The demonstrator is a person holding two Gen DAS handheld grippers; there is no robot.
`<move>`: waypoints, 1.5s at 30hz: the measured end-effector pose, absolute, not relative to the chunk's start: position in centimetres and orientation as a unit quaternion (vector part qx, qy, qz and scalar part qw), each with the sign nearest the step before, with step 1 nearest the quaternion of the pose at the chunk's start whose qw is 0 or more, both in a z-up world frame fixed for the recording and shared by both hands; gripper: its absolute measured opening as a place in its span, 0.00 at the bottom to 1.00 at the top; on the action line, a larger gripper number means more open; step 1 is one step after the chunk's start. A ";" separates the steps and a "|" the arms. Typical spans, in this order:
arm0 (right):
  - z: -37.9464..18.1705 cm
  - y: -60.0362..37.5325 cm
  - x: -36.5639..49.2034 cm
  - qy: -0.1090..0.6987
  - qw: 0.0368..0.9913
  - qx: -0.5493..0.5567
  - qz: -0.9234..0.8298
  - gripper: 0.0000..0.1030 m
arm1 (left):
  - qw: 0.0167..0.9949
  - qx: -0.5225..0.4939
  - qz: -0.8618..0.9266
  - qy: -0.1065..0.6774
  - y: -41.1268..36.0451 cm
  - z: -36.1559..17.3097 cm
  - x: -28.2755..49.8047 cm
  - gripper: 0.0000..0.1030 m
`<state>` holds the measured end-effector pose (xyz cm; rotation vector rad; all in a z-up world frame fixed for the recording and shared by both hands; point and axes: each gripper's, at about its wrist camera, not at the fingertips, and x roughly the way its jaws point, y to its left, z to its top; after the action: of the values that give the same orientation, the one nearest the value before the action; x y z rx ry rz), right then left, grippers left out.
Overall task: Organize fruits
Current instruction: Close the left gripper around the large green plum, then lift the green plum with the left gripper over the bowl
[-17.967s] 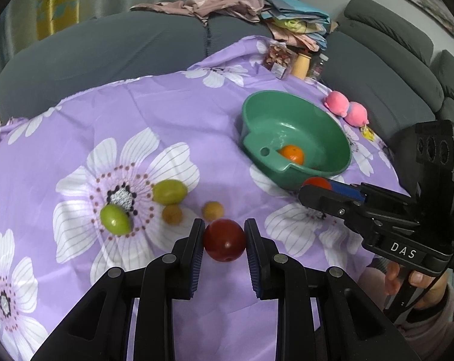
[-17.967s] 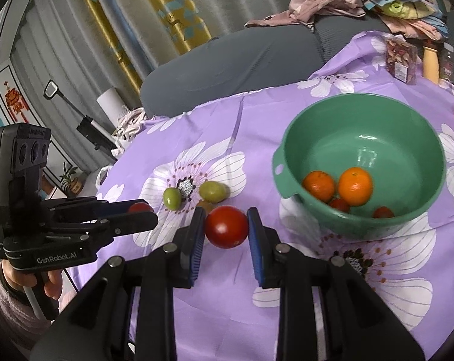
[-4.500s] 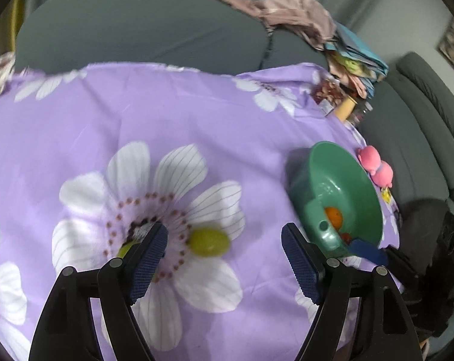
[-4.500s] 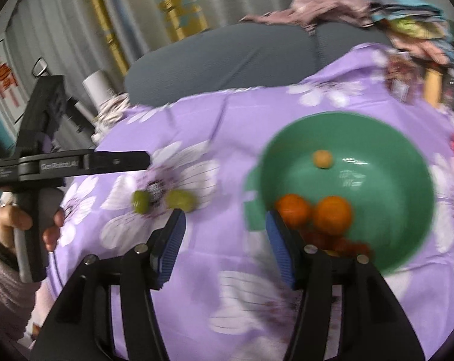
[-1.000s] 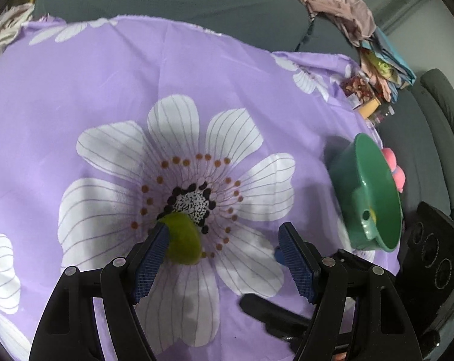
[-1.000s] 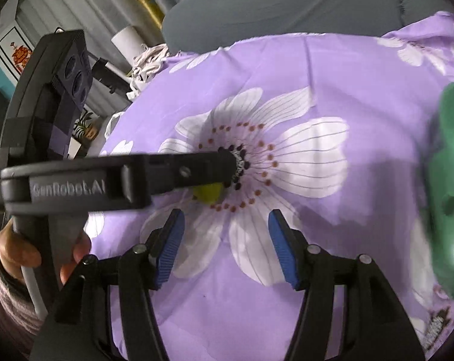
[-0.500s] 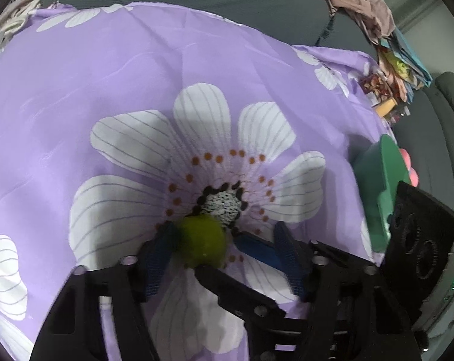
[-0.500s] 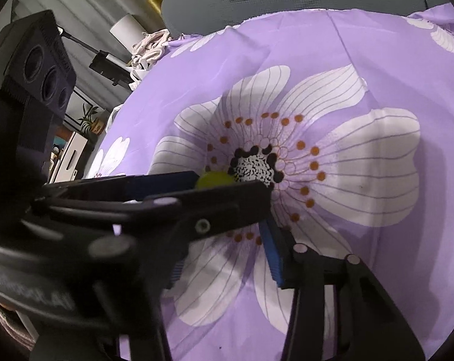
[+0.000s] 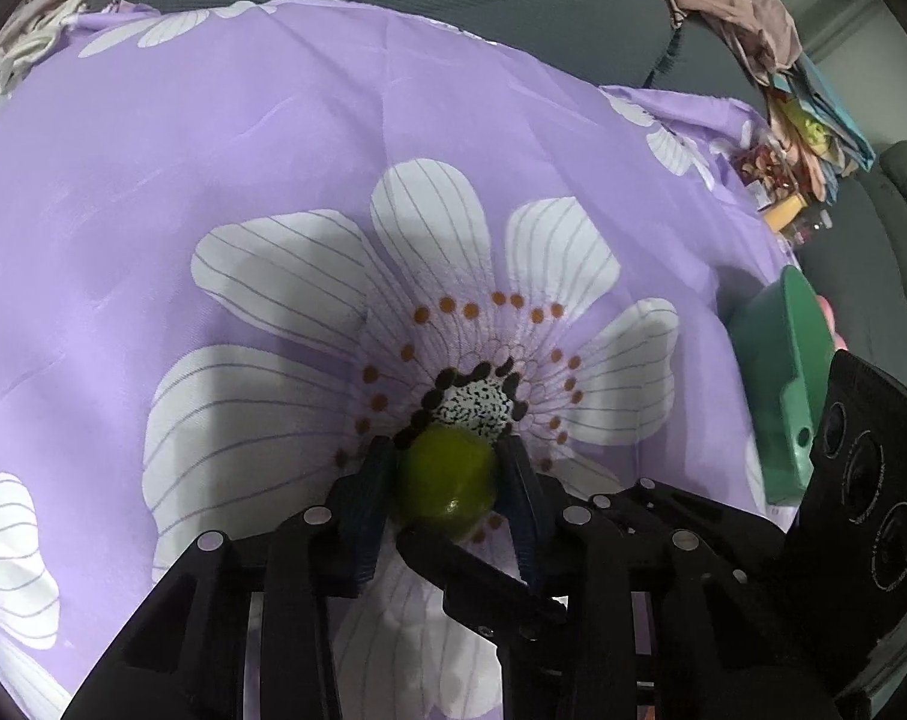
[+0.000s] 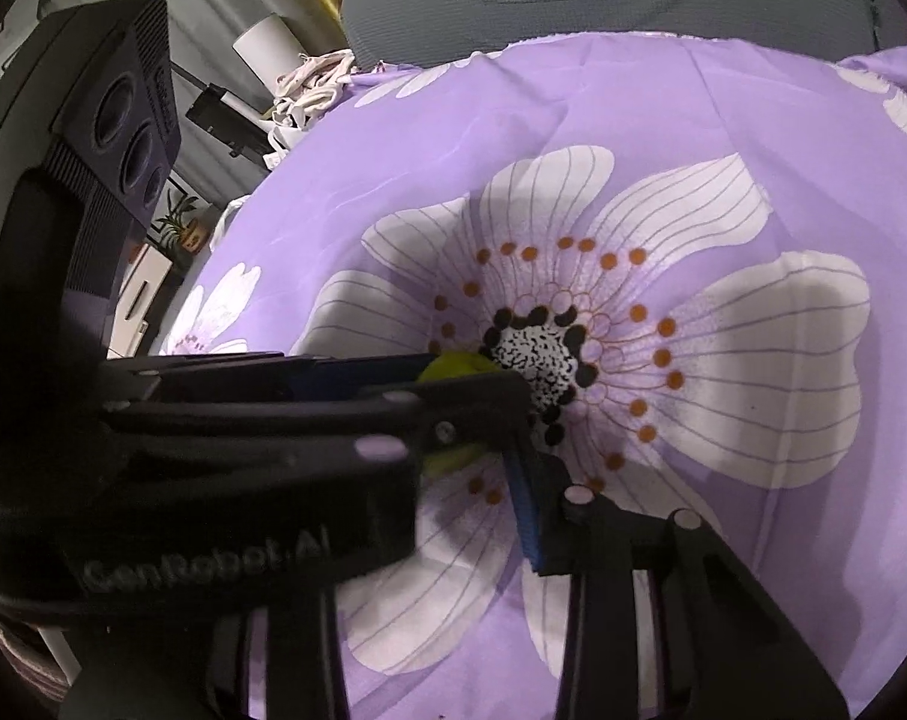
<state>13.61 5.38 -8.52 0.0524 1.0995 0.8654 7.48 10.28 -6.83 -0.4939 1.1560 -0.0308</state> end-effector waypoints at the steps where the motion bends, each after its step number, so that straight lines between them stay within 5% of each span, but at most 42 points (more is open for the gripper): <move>1: -8.4 5.2 13.5 0.504 0.766 0.023 0.398 0.34 | 0.811 -0.229 -0.017 0.539 10.1 -6.6 7.4 0.34; 29: 0.2 -8.6 10.2 0.389 0.861 0.061 0.322 0.34 | 0.870 -0.118 -0.121 0.462 -4.1 3.1 8.8 0.34; 45: -0.4 -19.0 12.4 0.386 0.886 0.101 0.236 0.34 | 0.853 -0.078 -0.198 0.477 -14.0 2.6 13.8 0.34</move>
<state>12.42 -18.98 -0.35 0.2101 0.8017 0.4902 13.80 -14.02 2.65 -0.1644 1.0036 -0.4166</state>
